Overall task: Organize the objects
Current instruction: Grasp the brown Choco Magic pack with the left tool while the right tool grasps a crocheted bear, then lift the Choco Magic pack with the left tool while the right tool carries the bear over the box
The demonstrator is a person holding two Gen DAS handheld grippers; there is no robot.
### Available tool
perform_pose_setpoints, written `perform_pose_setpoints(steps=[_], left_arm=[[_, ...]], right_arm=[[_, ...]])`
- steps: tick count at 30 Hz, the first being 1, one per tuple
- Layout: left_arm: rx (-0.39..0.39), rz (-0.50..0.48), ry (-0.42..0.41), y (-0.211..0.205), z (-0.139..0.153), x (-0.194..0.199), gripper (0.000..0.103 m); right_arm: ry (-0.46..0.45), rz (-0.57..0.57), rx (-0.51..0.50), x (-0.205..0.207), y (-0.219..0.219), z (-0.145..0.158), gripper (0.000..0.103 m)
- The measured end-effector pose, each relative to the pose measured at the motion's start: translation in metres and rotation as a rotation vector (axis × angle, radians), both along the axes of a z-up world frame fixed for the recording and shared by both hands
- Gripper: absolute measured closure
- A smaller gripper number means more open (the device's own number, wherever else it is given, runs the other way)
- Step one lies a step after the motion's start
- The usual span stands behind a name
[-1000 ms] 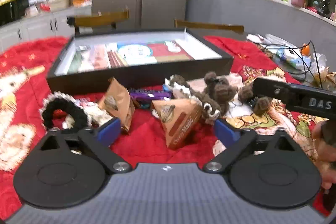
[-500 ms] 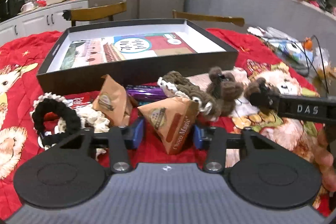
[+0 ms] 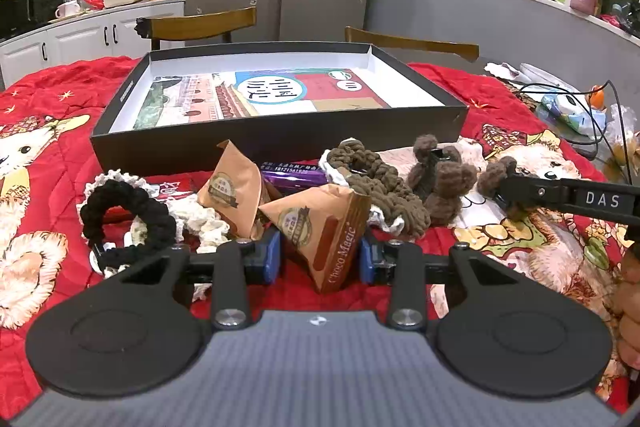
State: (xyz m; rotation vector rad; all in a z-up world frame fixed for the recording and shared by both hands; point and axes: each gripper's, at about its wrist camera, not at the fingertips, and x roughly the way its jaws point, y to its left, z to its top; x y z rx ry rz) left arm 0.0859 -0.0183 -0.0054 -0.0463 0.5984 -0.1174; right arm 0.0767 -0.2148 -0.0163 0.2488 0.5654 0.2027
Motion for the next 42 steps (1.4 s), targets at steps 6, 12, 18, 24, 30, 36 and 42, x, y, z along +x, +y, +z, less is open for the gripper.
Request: perform_pose_setpoints(steps=[6, 12, 18, 24, 30, 36, 42], left_arm=[[0.008, 0.023, -0.001, 0.0, 0.0, -0.002, 0.06], [0.009, 0.036, -0.004, 0.001, 0.001, -0.003, 0.06], [0.004, 0.036, -0.005, 0.002, 0.002, -0.004, 0.06], [0.008, 0.036, -0.006, 0.001, 0.002, -0.004, 0.06], [0.018, 0.038, 0.002, -0.001, 0.001, -0.004, 0.06], [0.025, 0.048, -0.007, -0.001, 0.002, -0.007, 0.06], [0.027, 0.052, -0.034, -0.001, 0.004, -0.012, 0.06]], right_arm=[[-0.015, -0.012, 0.013, -0.002, -0.004, 0.001, 0.07], [0.002, 0.005, -0.008, 0.002, 0.001, 0.0, 0.069], [0.016, -0.002, 0.003, 0.002, -0.001, -0.003, 0.064], [0.035, 0.023, -0.032, 0.007, 0.009, -0.003, 0.062], [0.028, 0.015, -0.051, 0.006, 0.01, -0.002, 0.068], [-0.009, -0.009, -0.015, -0.001, 0.003, 0.001, 0.071], [-0.063, -0.015, 0.003, -0.008, 0.0, 0.005, 0.071]])
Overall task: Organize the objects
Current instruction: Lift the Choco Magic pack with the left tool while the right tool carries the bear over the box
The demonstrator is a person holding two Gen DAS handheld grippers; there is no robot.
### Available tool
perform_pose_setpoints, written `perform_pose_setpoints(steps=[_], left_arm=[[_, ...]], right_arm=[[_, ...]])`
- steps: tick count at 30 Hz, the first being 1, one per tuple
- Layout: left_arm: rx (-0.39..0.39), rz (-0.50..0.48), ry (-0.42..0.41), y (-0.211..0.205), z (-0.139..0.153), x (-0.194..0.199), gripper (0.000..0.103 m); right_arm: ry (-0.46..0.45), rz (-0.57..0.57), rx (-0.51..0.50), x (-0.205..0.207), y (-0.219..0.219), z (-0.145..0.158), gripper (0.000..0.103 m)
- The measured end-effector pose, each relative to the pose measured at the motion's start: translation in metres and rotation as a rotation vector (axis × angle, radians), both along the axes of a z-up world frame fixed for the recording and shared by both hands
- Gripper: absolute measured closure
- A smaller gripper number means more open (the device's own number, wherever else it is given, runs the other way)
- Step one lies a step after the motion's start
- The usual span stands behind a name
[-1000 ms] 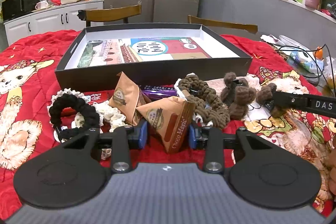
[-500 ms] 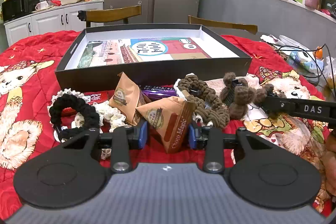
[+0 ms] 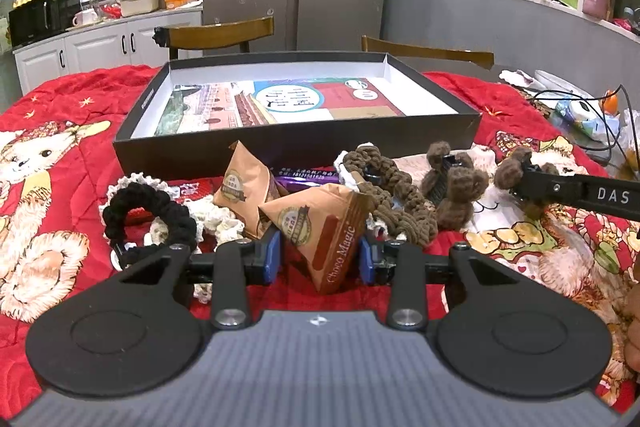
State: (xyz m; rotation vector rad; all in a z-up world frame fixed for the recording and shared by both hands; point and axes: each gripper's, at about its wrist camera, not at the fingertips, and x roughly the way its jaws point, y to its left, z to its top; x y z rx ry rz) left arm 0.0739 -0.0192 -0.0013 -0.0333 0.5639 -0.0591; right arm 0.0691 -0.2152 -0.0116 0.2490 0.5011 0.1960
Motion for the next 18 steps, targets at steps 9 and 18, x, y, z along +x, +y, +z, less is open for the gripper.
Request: perform_pose_setpoints(steps=[9, 18], left_arm=[[0.022, 0.021, -0.084, -0.001, 0.008, -0.014, 0.06], [0.035, 0.031, -0.192, -0.002, 0.016, -0.033, 0.06]], right_arm=[[-0.093, 0.034, -0.009, -0.012, 0.004, 0.008, 0.071], [-0.111, 0.025, 0.014, -0.013, 0.004, 0.015, 0.071]])
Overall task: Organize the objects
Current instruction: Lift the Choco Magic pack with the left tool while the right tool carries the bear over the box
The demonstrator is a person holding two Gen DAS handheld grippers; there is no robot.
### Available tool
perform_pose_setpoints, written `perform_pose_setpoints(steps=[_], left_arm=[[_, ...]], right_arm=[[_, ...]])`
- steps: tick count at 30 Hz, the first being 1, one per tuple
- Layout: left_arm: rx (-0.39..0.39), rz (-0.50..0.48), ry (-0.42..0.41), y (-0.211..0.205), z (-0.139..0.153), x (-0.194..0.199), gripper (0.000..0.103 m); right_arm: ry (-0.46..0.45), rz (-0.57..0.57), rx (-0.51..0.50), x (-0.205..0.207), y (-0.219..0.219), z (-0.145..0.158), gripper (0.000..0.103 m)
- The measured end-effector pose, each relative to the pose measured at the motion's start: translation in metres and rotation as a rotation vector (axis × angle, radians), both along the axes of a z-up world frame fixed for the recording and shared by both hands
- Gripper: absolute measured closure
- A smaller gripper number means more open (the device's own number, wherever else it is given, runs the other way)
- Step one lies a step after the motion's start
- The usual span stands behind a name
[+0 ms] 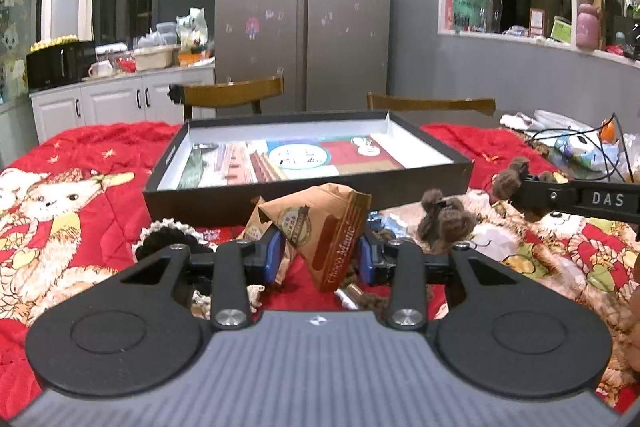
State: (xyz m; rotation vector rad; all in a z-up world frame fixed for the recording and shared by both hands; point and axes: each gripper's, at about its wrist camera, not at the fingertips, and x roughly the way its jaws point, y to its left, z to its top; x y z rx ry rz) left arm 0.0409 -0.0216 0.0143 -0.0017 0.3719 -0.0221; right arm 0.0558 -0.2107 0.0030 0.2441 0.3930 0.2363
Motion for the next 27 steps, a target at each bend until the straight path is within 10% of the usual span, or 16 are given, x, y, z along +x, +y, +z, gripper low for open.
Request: perform_pose_setpoints(steps=[27], left_arm=[[-0.035, 0.198, -0.231, 0.096, 0.098, 0.018, 0.06]], right_arm=[[-0.139, 0.209, 0.1, 0.037, 0.098, 0.1, 0.071]])
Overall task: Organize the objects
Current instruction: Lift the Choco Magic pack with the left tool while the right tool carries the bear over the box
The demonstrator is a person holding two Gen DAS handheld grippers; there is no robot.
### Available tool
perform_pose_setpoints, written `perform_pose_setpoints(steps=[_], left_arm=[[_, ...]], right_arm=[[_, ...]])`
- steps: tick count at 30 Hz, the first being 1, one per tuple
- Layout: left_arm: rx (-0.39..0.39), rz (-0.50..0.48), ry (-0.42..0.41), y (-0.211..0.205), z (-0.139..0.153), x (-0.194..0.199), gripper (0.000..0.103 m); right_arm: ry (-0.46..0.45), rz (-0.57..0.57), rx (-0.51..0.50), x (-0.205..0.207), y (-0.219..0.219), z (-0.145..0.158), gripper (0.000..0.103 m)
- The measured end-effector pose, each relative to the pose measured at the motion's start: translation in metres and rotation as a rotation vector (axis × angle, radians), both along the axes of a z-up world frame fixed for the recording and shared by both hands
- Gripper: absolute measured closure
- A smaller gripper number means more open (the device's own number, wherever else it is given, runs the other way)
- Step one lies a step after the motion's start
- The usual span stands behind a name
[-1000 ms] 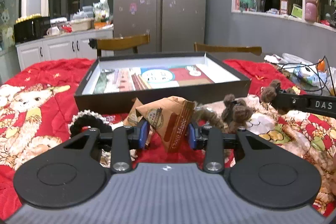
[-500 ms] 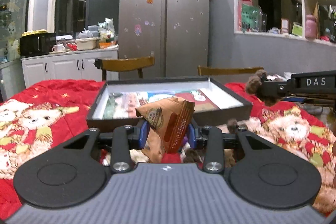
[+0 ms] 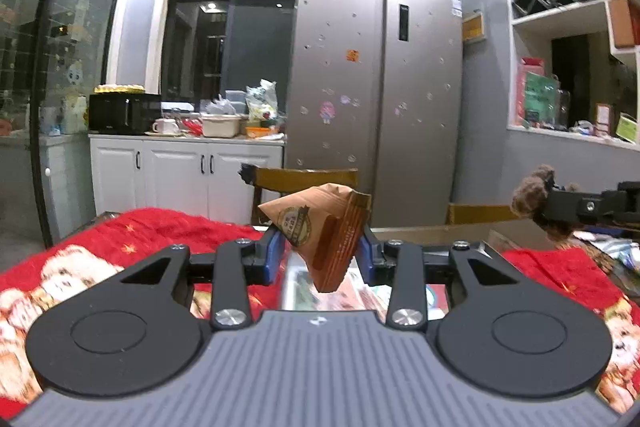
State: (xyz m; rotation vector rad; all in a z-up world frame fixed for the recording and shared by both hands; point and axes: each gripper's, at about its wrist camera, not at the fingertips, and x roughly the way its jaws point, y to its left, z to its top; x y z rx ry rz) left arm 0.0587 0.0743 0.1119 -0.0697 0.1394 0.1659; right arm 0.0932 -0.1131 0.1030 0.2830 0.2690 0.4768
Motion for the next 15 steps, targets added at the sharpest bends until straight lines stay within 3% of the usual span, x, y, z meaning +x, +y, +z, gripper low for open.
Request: perform_pose_setpoints(steps=[7, 10, 15], left_arm=[[-0.009, -0.012, -0.036, 0.051, 0.032, 0.01, 0.06], [-0.056, -0.063, -0.008, 0.07, 0.036, 0.017, 0.06], [-0.105, -0.145, 0.08, 0.078, 0.018, 0.041, 0.06]], right_arm=[[0.086, 0.025, 0.038, 0.031, 0.025, -0.001, 0.071], [0.134, 0.025, 0.04, 0.046, 0.035, -0.011, 0.071], [0.211, 0.002, 0.034, 0.07, 0.048, -0.037, 0.071]])
